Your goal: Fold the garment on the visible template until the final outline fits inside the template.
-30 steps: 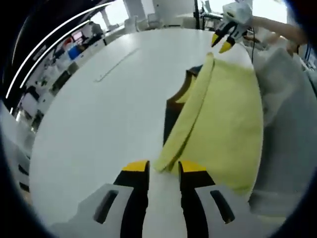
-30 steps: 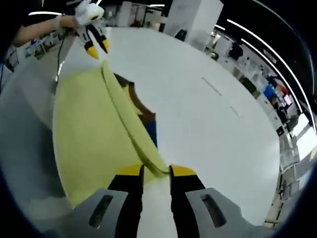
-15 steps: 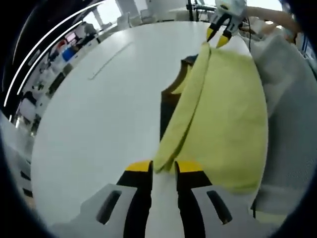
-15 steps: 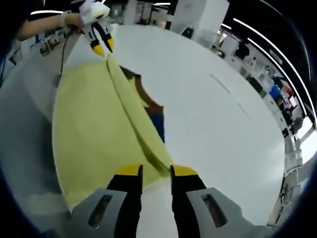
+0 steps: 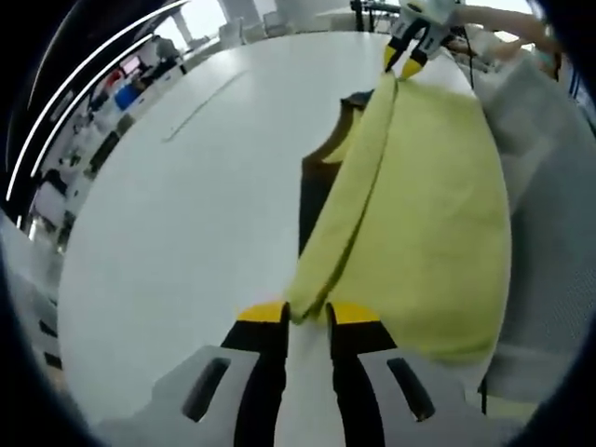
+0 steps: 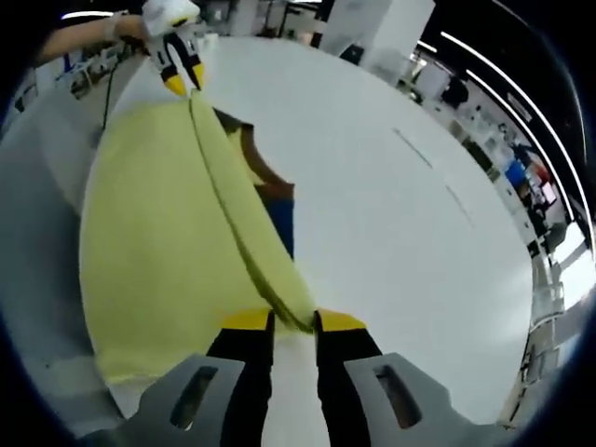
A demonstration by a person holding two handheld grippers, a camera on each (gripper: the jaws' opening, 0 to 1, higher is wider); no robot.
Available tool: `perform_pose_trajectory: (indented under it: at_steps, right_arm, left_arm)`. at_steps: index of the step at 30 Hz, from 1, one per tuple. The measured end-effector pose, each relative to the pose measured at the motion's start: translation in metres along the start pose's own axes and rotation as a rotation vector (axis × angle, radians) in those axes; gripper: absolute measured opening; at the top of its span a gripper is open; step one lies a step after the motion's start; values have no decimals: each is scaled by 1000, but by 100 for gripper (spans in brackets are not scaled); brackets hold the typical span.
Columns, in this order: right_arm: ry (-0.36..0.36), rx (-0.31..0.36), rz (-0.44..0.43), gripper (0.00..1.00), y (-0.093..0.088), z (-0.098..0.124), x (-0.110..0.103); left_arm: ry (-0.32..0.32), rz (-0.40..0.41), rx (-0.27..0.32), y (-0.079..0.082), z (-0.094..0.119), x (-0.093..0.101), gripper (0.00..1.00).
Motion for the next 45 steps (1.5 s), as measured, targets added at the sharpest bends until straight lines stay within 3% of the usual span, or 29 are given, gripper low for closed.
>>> perform_pose_trajectory:
  at_steps: [20,34,45]
  right_arm:
    - [4,-20,-4,3,-6,-1,1]
    - [5,42,-113,2,-4,5,9]
    - [18,88,-218,2,-4,4,19]
  left_arm:
    - [31,16,-3,-3,-2,-2,0]
    - [43,81,-5,2,-3,-14,0]
    - [56,181,0,1,-10,-25,0]
Point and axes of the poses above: the point that each gripper's makers call its tool centre point, and the gripper's own axes: z roughly backward along the fingers, x roughly to its right, y roughly out of its top, the point moved 7 cm from there along z, roughly backward along the fingers, and after that the axes turned 11 degrees about y, right-handed, at the moved point
